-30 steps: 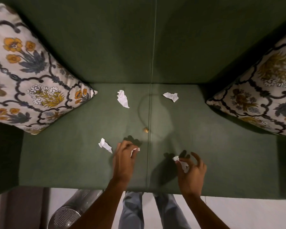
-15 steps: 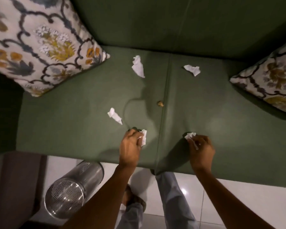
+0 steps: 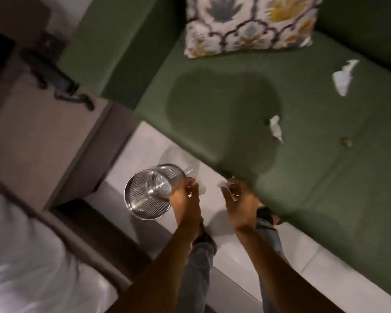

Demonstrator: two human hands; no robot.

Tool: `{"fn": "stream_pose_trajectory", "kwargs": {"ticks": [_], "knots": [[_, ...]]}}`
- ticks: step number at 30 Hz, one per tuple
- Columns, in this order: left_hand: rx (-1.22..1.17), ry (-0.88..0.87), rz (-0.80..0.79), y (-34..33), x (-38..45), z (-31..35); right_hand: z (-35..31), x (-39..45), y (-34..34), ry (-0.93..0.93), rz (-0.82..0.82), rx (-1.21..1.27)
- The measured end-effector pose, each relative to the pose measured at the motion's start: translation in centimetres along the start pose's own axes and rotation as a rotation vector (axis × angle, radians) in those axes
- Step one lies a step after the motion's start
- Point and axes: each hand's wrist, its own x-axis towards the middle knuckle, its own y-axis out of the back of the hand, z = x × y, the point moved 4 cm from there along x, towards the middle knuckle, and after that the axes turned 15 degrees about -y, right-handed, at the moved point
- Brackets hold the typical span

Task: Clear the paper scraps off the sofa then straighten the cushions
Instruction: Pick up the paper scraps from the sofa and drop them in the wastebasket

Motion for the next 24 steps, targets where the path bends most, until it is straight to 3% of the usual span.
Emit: {"fn": "stream_pose_trajectory", "kwargs": {"ticks": [5, 12, 18, 24], "knots": [[0.078, 0.245, 0.216, 7.0, -0.5, -11.1, -0.2, -4.2, -11.3, 0.073, -0.25, -0.094], [0.089, 0.337, 0.24, 9.4, 0.6, -21.7, 1.8, -5.7, -23.3, 0.123, -0.393, -0.163], [0.127, 0.271, 0.05, 8.7, 0.6, -23.7, 1.0, -6.3, -26.9, 0.223, -0.466, -0.375], [0.072, 0.182, 0.023, 9.4, 0.0, -21.2, 0.5, -7.4, -24.3, 0.11, -0.44, -0.27]]}}
